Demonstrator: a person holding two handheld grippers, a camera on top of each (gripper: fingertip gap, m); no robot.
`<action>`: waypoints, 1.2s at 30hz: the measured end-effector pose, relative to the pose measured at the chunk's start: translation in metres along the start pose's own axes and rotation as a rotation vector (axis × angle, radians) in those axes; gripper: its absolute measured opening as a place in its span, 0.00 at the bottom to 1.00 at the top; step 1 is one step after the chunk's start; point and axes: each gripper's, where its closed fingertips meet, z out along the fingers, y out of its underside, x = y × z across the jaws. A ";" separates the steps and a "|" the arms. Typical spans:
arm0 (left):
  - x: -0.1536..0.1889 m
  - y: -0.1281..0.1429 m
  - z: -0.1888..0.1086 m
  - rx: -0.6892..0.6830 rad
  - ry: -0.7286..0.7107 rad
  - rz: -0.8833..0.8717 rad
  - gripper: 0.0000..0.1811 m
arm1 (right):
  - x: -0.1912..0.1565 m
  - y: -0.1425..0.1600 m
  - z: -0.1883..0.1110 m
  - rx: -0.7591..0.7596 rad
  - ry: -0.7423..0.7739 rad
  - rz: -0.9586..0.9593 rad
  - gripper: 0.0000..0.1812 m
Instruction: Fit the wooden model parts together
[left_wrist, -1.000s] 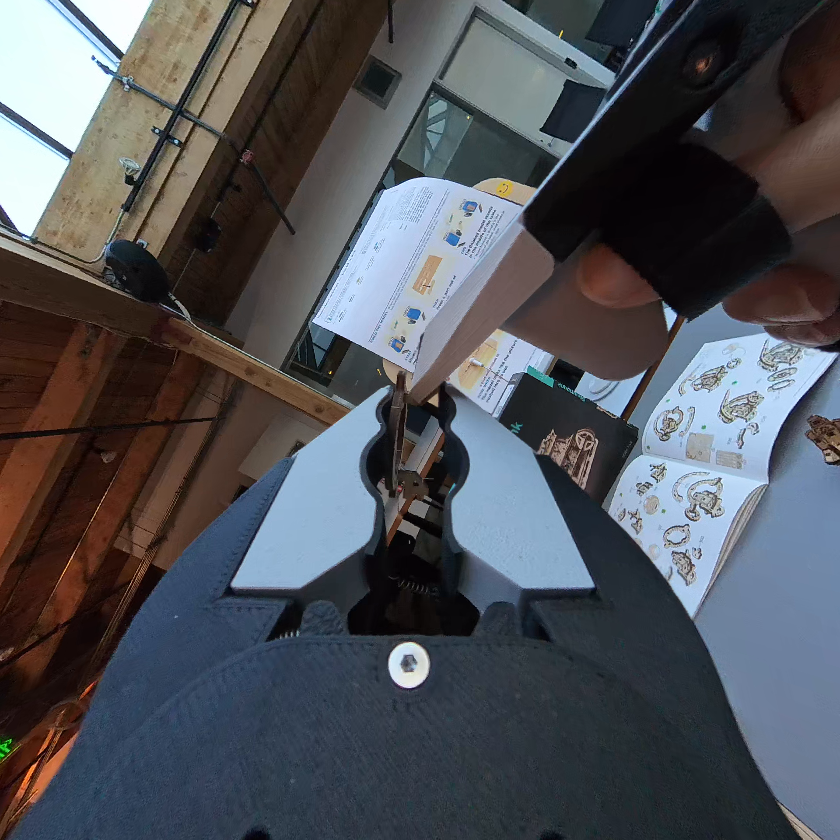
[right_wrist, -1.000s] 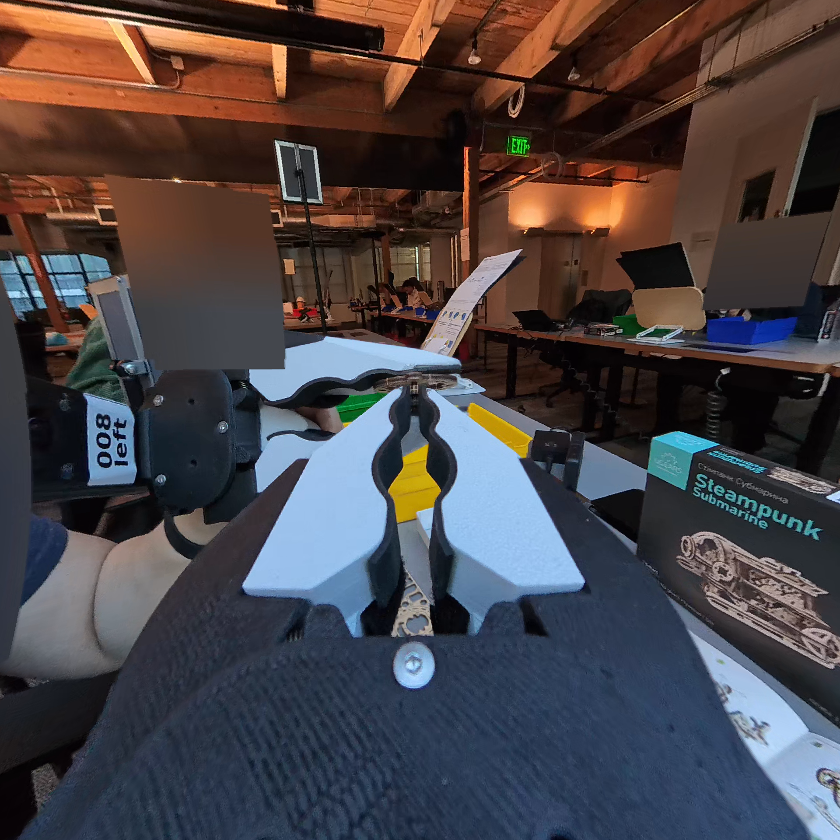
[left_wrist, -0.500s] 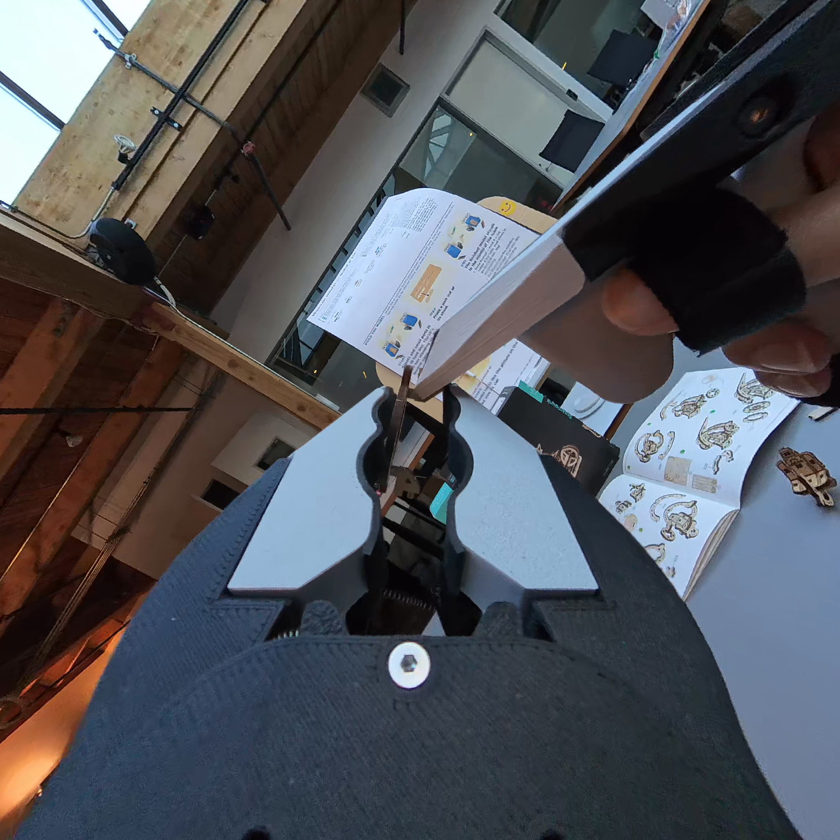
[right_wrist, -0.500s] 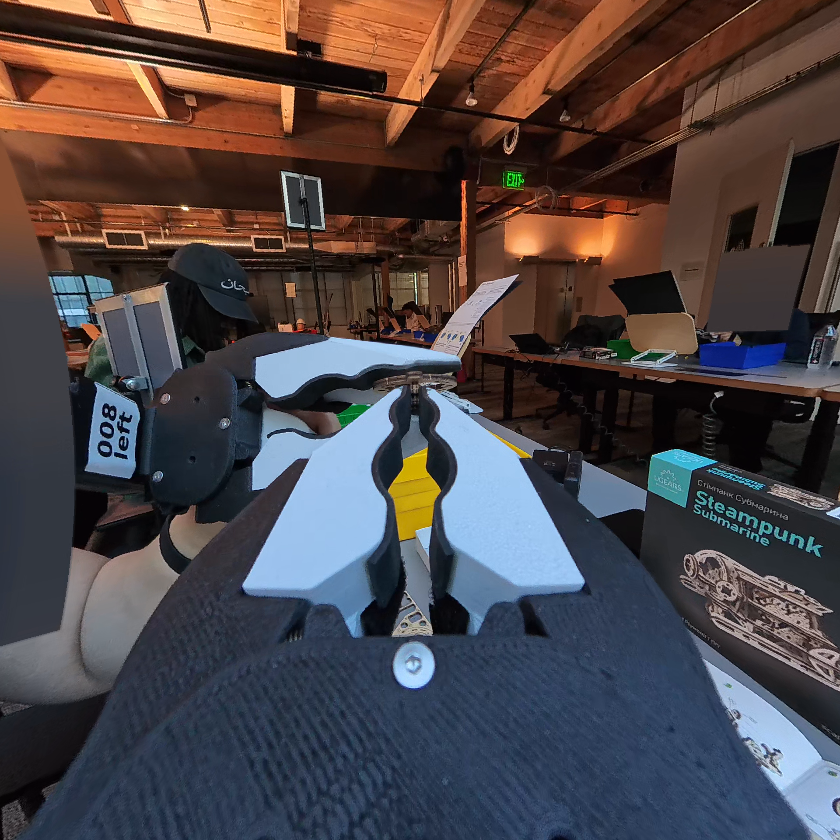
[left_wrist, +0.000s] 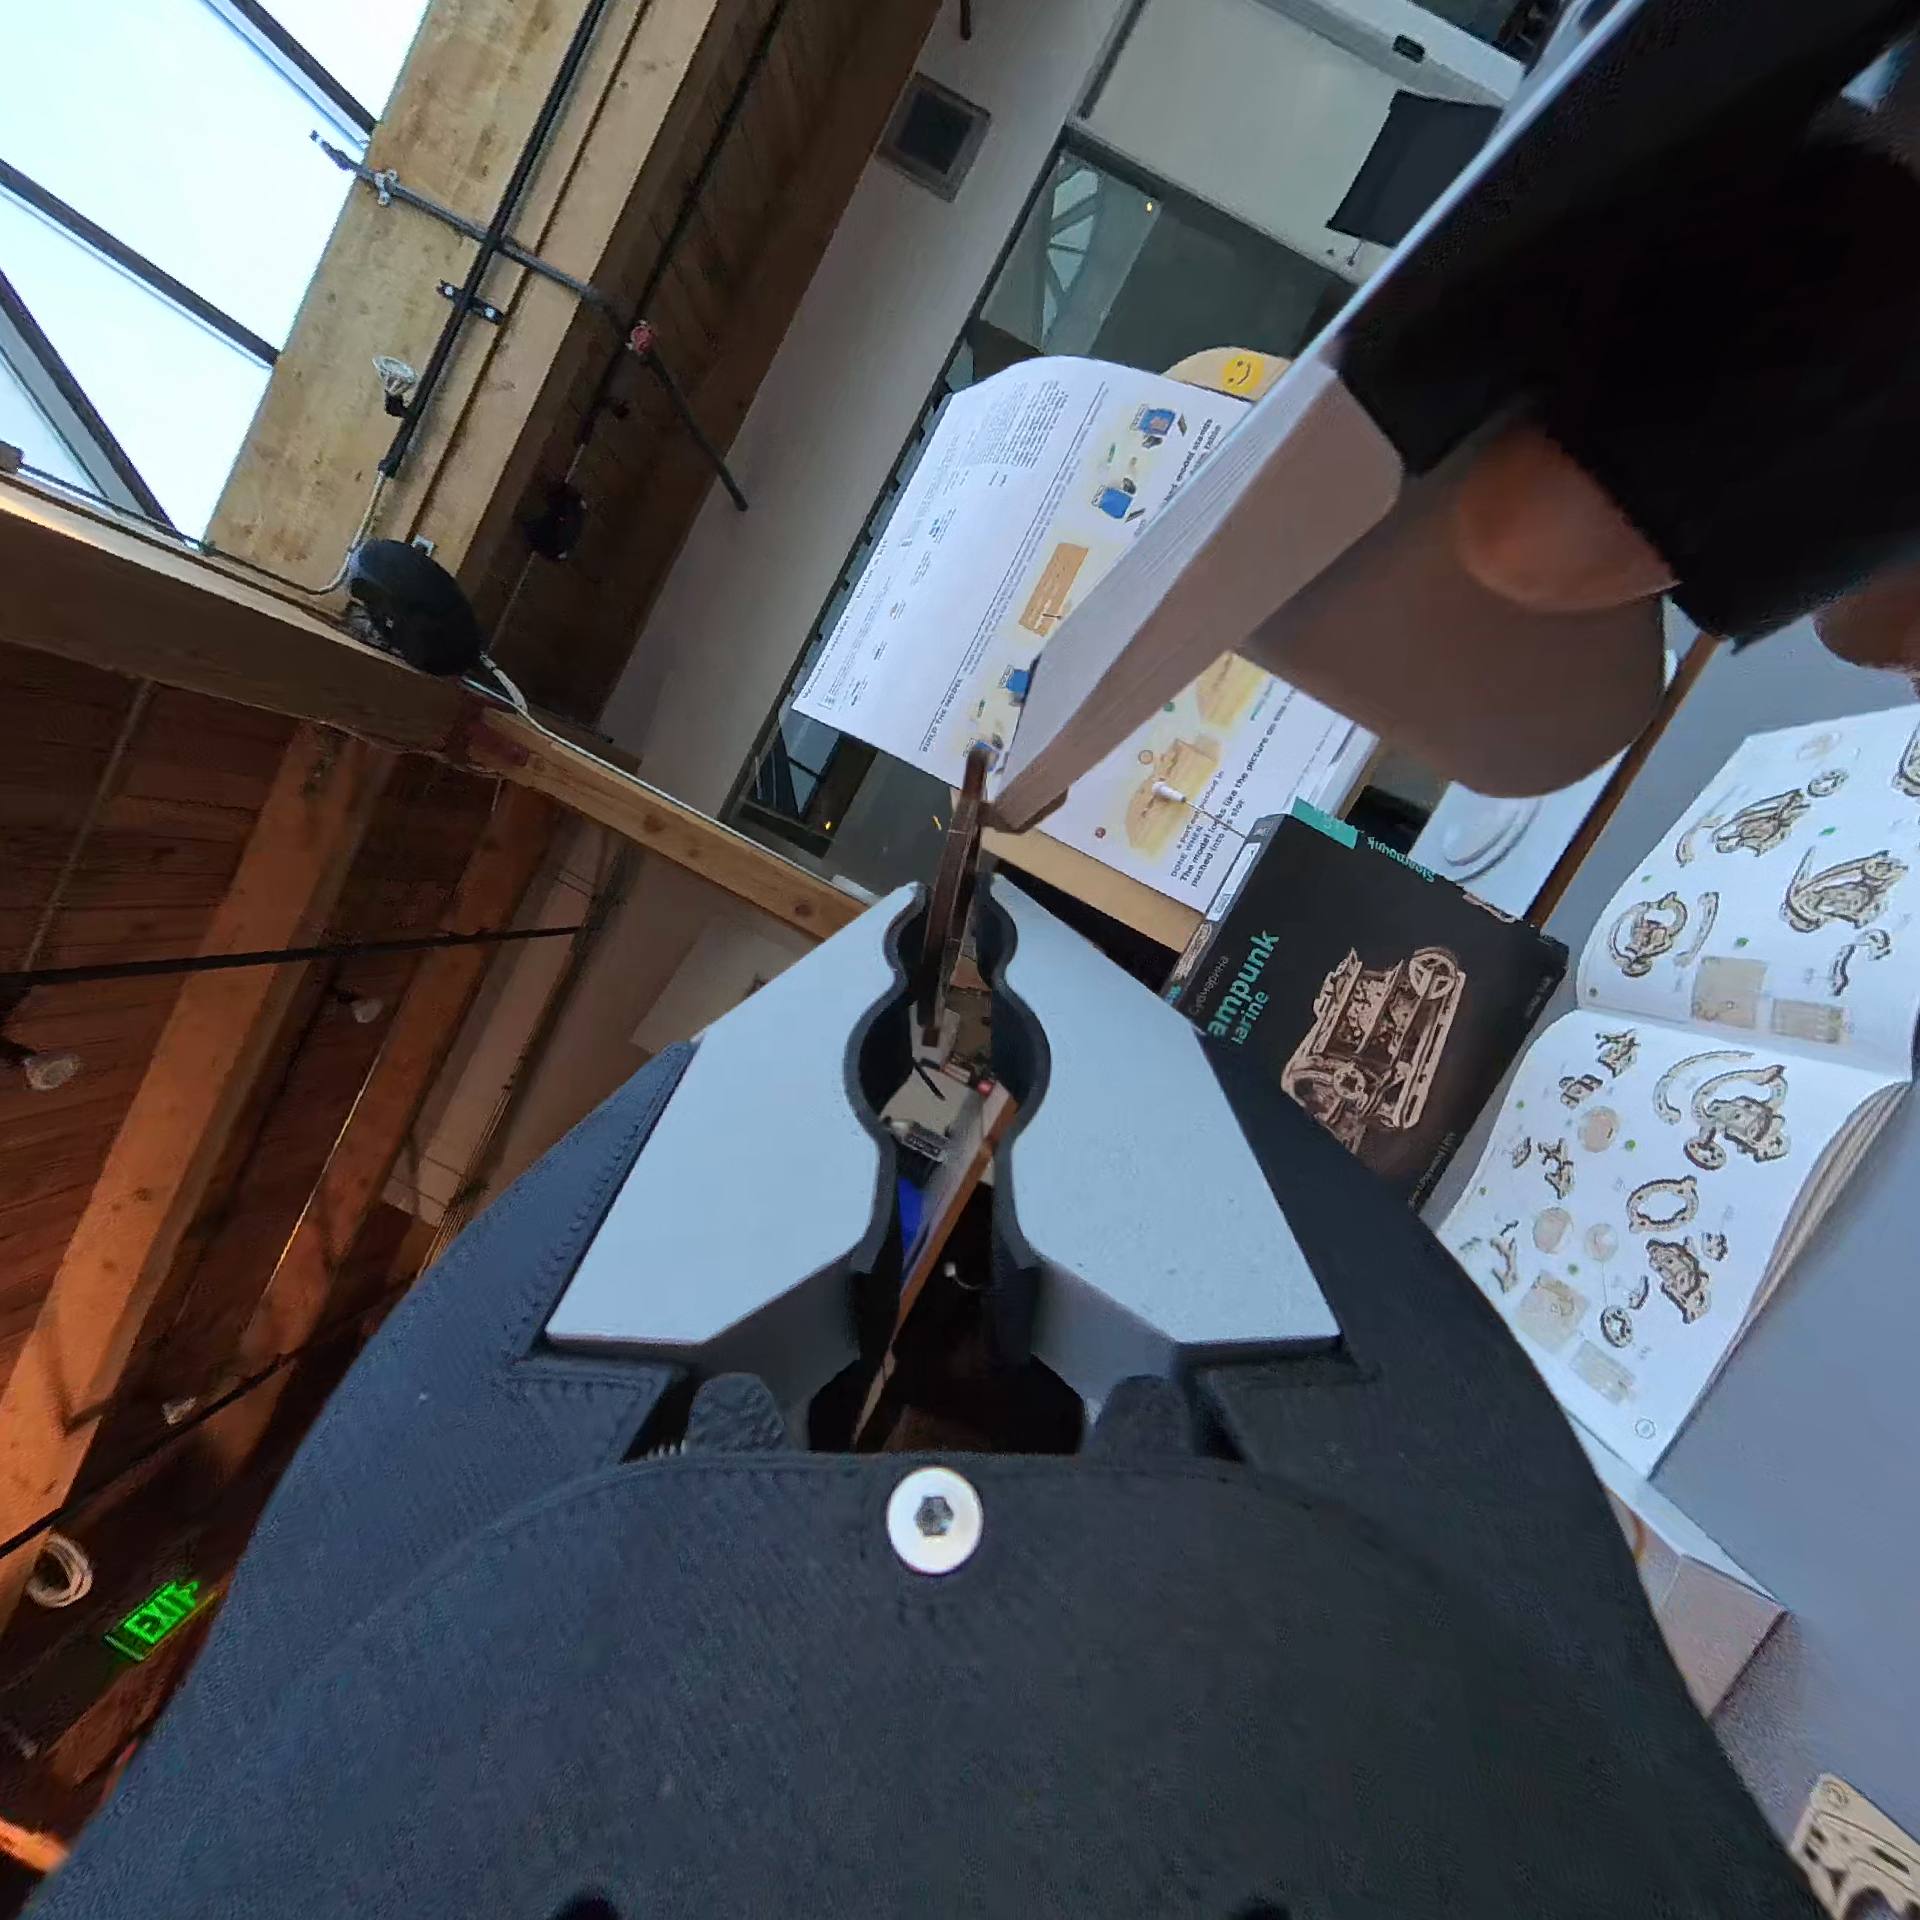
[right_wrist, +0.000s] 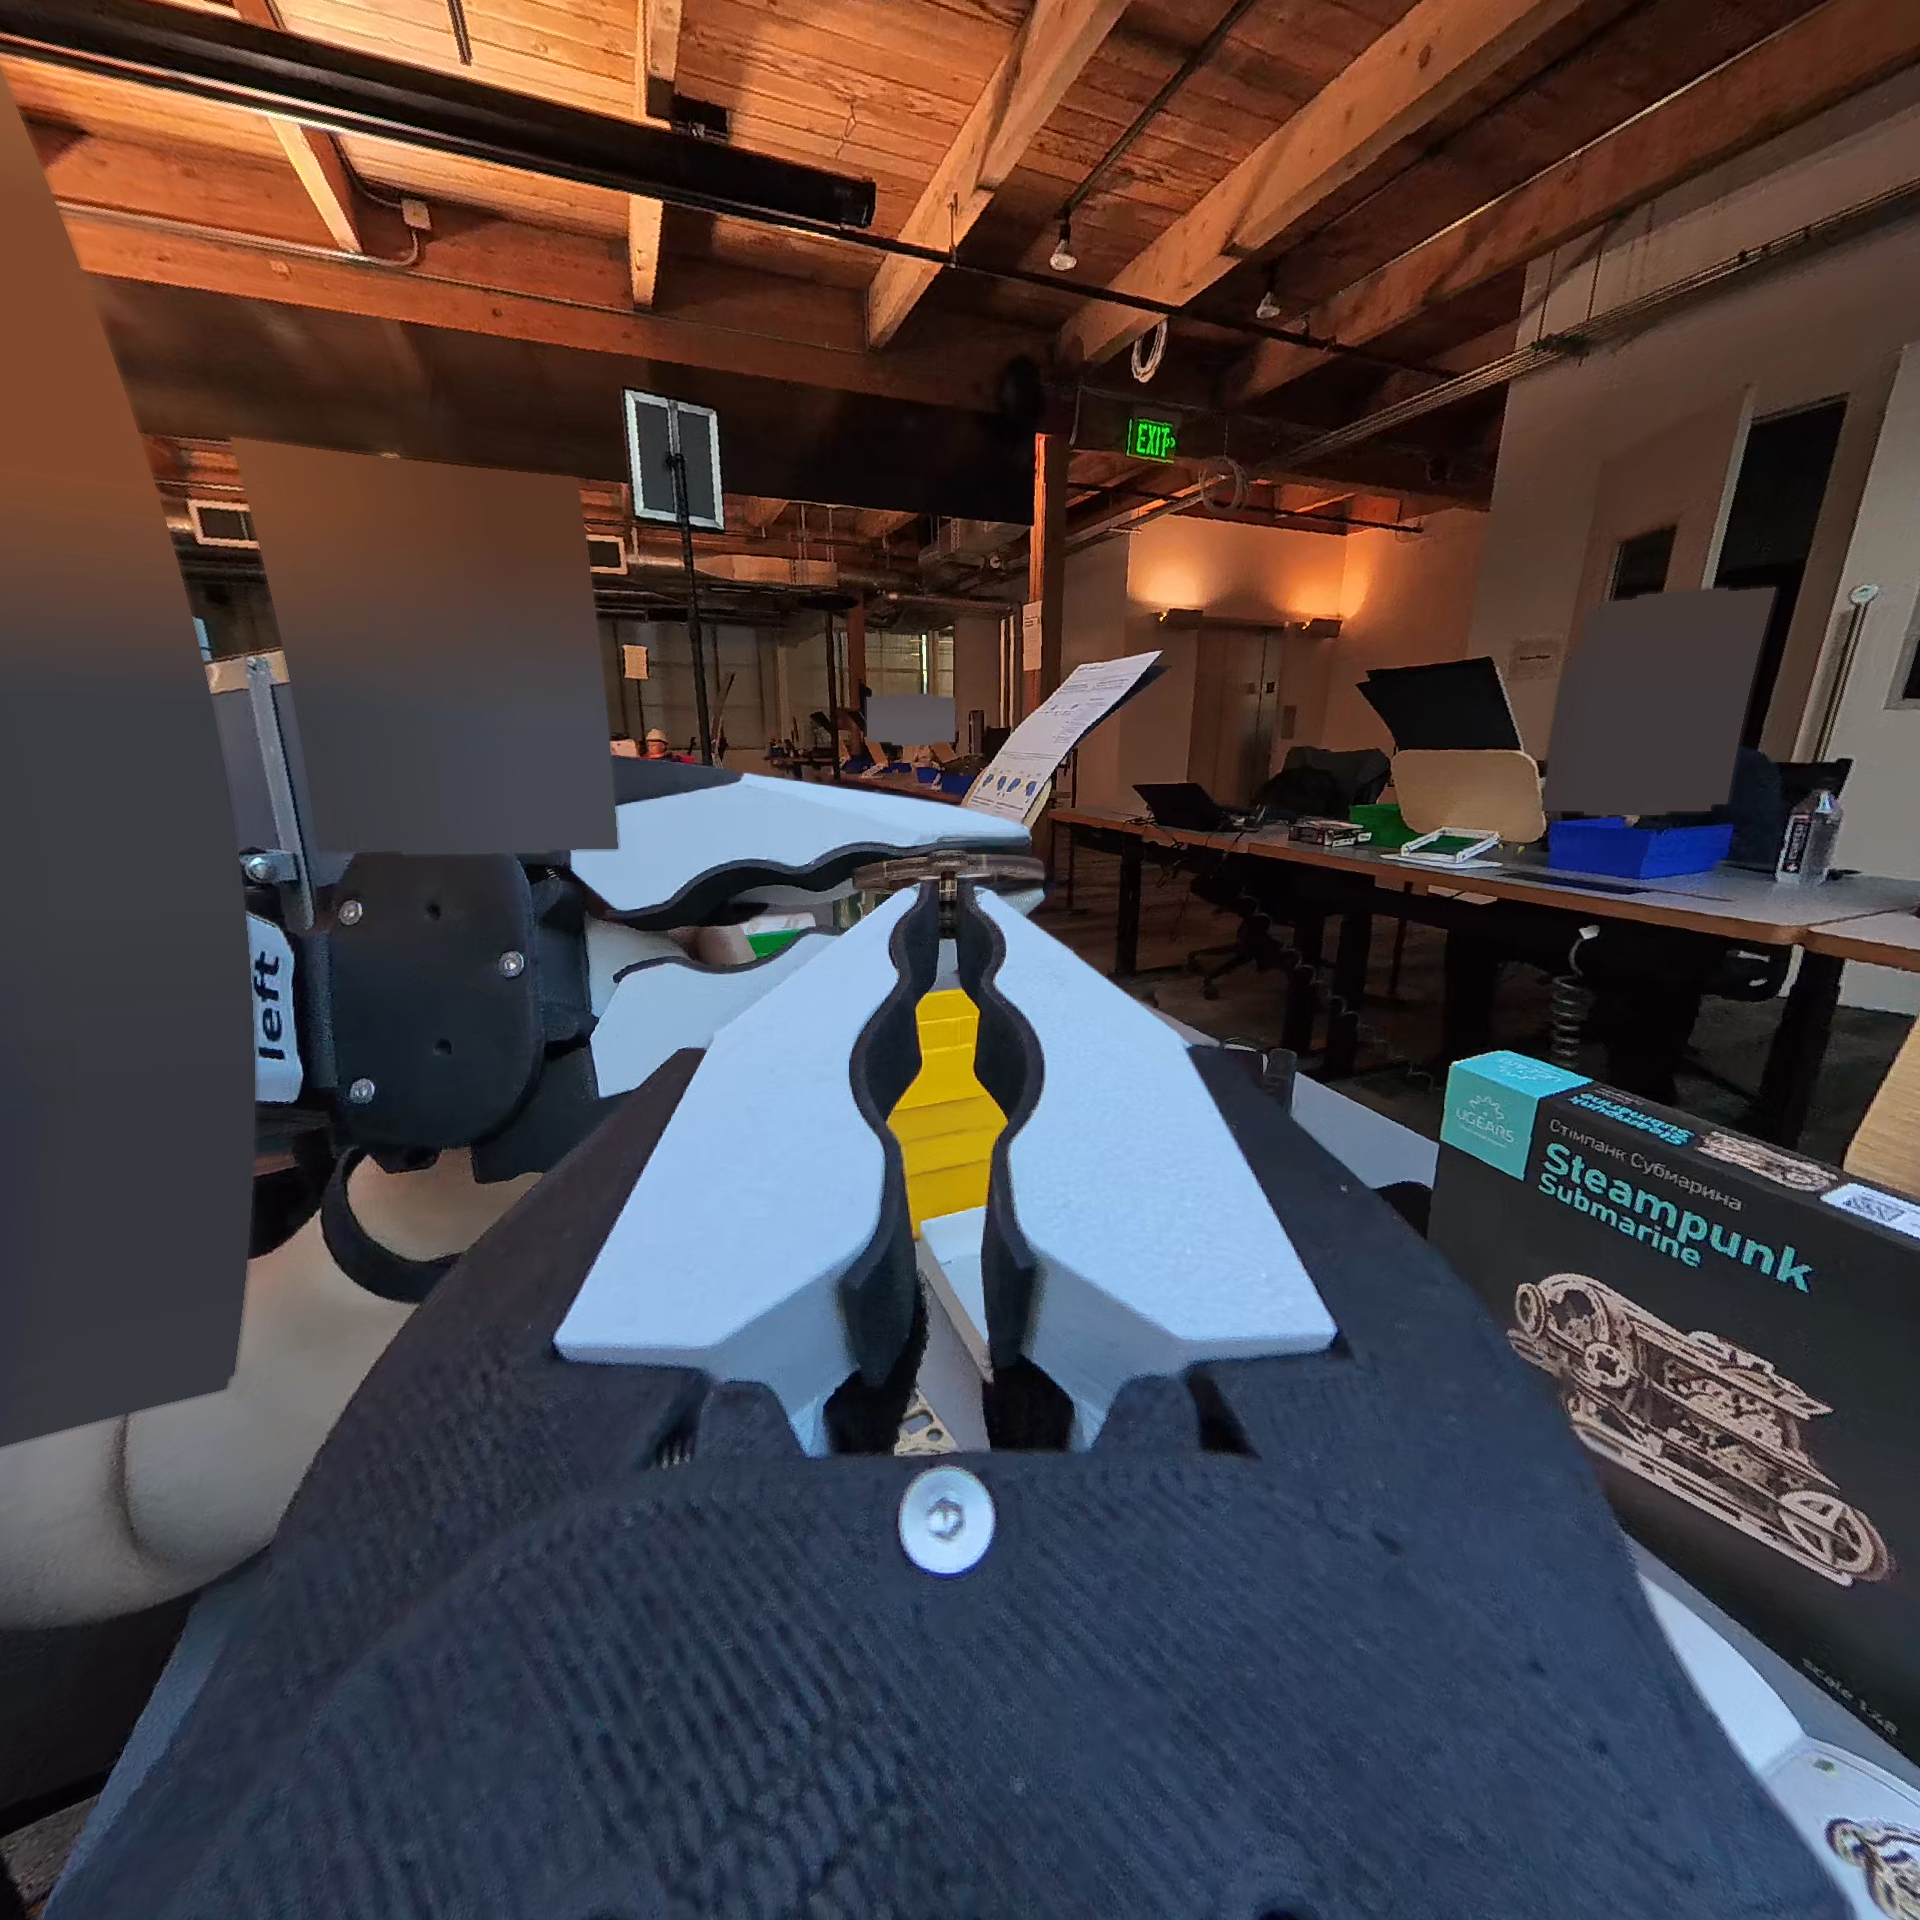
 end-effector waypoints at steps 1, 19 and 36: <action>0.001 -0.002 0.000 0.011 0.007 -0.004 0.05 | 0.001 0.003 0.001 -0.018 0.004 0.002 0.01; 0.017 -0.004 0.002 0.013 0.069 0.039 0.09 | 0.005 0.011 0.004 -0.002 -0.019 0.159 0.01; 0.020 0.016 -0.007 -0.020 0.215 0.070 0.00 | 0.009 0.025 0.003 -0.158 -0.222 0.386 0.05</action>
